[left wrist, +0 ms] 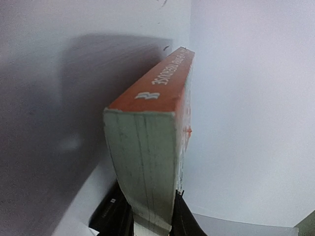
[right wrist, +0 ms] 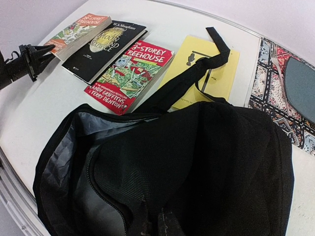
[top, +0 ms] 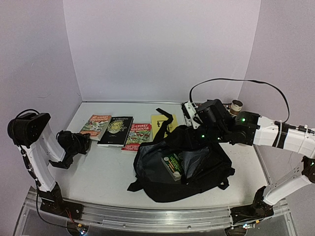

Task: Pack the student bag
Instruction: Pick up the book at the center of the board, then place the book in the largest pocket of the bag, then pick up the book from the book.

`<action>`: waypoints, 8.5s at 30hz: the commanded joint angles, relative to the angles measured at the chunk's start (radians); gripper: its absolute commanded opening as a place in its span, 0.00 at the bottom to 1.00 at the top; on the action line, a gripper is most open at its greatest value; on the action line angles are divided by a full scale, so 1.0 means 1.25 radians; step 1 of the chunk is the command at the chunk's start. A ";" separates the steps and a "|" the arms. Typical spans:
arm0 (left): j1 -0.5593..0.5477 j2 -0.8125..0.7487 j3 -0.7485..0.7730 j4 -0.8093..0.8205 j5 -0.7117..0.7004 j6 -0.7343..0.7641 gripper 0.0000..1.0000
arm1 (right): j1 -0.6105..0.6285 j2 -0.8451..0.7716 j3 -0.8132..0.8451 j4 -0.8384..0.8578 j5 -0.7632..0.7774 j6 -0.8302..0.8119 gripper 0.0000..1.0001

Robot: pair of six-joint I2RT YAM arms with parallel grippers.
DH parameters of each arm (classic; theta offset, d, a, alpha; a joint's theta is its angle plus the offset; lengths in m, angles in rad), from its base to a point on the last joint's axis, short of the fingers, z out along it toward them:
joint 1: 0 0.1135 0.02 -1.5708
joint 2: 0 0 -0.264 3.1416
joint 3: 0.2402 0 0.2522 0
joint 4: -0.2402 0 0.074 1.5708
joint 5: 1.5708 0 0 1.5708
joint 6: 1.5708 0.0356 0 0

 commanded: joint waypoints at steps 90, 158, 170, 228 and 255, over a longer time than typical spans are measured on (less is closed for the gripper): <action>-0.711 -0.153 0.348 -0.373 0.132 0.212 0.00 | -0.003 0.016 0.051 0.199 -0.073 0.071 0.00; -0.885 -0.155 0.557 -0.992 -0.345 0.247 0.93 | -0.003 -0.047 -0.008 0.204 -0.008 0.044 0.00; -0.780 -0.415 0.370 -1.047 -0.367 0.216 0.99 | -0.002 -0.067 -0.023 0.193 0.015 0.042 0.00; -0.389 0.120 0.055 0.067 -0.240 -0.204 0.84 | -0.003 -0.107 -0.014 0.151 0.028 -0.004 0.00; -0.388 0.123 0.060 0.077 -0.340 -0.157 0.00 | -0.003 -0.094 0.010 0.136 0.043 -0.042 0.00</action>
